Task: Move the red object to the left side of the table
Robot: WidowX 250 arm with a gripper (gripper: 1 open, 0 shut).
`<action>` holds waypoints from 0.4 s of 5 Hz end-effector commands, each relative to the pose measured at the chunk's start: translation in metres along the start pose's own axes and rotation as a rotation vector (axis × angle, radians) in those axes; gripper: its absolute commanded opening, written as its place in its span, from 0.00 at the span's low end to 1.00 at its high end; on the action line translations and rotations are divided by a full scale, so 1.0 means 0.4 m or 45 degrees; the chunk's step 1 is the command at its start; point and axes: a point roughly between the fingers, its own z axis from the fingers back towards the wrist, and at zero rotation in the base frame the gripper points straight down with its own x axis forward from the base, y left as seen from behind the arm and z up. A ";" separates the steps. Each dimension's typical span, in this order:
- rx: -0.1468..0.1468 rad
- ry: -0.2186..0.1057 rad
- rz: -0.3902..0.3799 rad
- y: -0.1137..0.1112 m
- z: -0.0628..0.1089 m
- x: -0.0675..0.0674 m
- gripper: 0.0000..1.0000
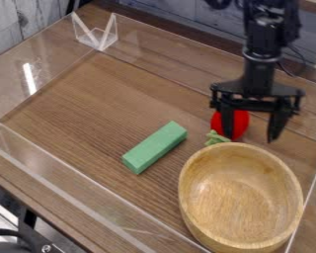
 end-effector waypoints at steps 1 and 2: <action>-0.067 -0.107 0.000 0.002 0.053 0.017 1.00; -0.073 -0.122 0.034 0.015 0.047 0.024 1.00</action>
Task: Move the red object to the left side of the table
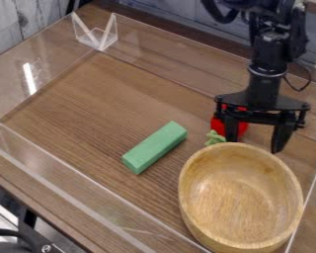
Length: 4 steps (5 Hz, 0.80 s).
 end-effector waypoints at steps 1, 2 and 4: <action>-0.071 -0.110 0.083 0.003 0.066 0.025 1.00; -0.079 -0.126 0.146 0.016 0.074 0.032 0.00; -0.064 -0.135 0.123 0.018 0.087 0.050 1.00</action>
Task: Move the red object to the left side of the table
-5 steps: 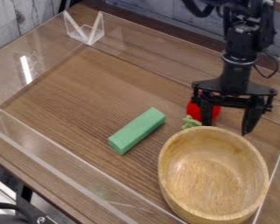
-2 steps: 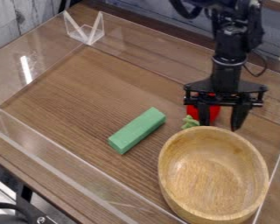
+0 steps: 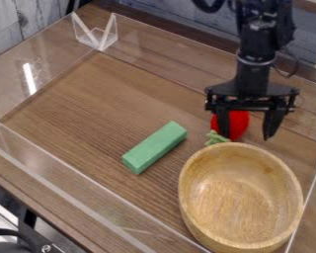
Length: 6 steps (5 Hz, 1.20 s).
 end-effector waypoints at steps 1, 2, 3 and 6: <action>-0.048 -0.087 -0.057 -0.017 0.066 0.044 1.00; -0.037 -0.090 -0.067 0.018 0.057 0.035 1.00; -0.037 -0.096 -0.034 0.024 0.038 0.037 0.00; -0.168 -0.265 0.133 0.041 0.236 0.059 0.00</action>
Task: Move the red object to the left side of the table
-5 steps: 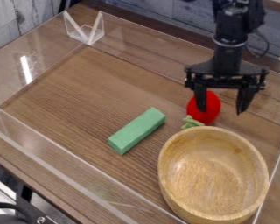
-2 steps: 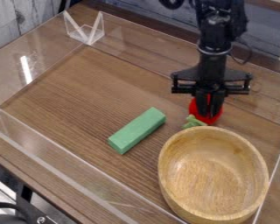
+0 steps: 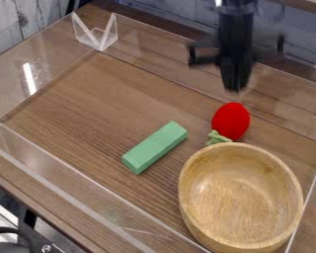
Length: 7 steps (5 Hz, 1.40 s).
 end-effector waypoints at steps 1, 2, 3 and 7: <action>-0.072 -0.082 0.049 -0.002 0.110 0.041 0.00; -0.029 -0.081 0.099 -0.001 0.076 0.026 1.00; 0.015 -0.080 0.154 0.002 0.040 -0.009 1.00; 0.116 -0.065 0.216 -0.018 -0.103 -0.079 1.00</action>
